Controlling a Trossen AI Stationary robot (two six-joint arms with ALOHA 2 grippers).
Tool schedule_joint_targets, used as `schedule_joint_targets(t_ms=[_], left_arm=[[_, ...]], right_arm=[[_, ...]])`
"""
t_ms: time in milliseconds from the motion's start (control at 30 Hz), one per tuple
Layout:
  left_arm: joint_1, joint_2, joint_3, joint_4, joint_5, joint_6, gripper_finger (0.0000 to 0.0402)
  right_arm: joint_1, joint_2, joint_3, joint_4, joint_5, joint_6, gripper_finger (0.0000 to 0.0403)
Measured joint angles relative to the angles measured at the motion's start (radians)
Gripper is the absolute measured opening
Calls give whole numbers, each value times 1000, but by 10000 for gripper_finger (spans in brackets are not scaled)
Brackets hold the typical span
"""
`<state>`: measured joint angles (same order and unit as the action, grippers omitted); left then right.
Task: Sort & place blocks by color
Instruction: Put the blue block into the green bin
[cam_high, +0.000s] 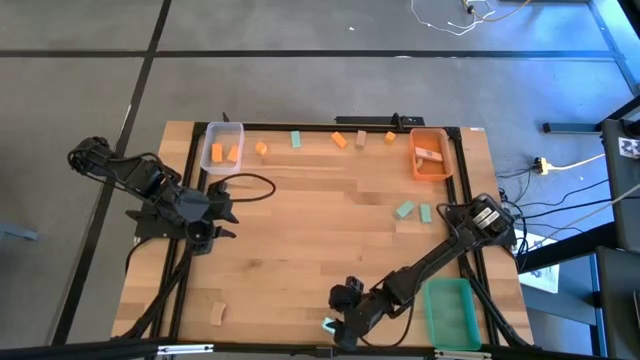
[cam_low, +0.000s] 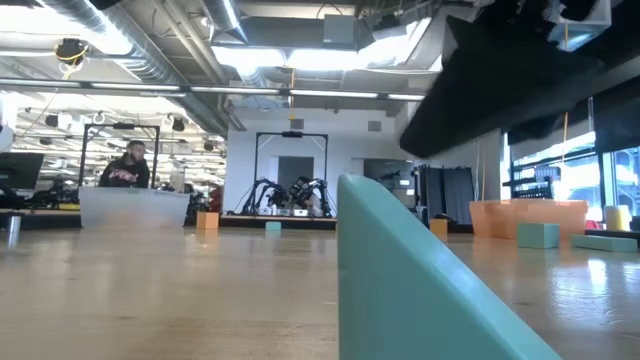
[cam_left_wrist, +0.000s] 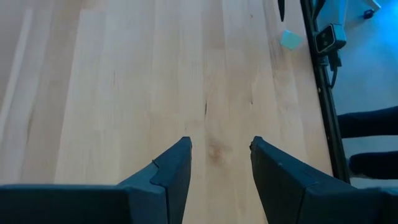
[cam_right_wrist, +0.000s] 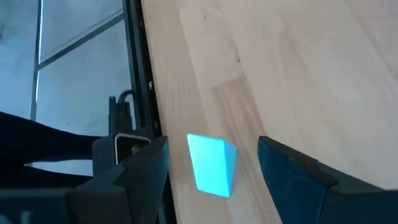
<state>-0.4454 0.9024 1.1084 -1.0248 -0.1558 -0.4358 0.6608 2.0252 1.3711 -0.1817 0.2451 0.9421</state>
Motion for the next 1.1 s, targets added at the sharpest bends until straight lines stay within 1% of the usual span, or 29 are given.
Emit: schedule_joint_targets(t_ms=[100,167,300,633,800,1100], left_arm=[[0,0,0,0,0,0,153],[0,0,0,0,0,0,153],[0,0,0,-1,0,0,153],[0,0,0,-1,0,-1,153],[0,0,0,-1,0,-2,153],[0,0,0,-3,0,-1,153]], right_arm=[[5,23,0,32,-2,5,246],[5,42,0,64,-21,7,246],[5,63,0,75,-29,23,246],[5,66,0,79,-28,14,246],[5,81,0,91,-2,5,246],[4,139,-1,131,-32,22,246]])
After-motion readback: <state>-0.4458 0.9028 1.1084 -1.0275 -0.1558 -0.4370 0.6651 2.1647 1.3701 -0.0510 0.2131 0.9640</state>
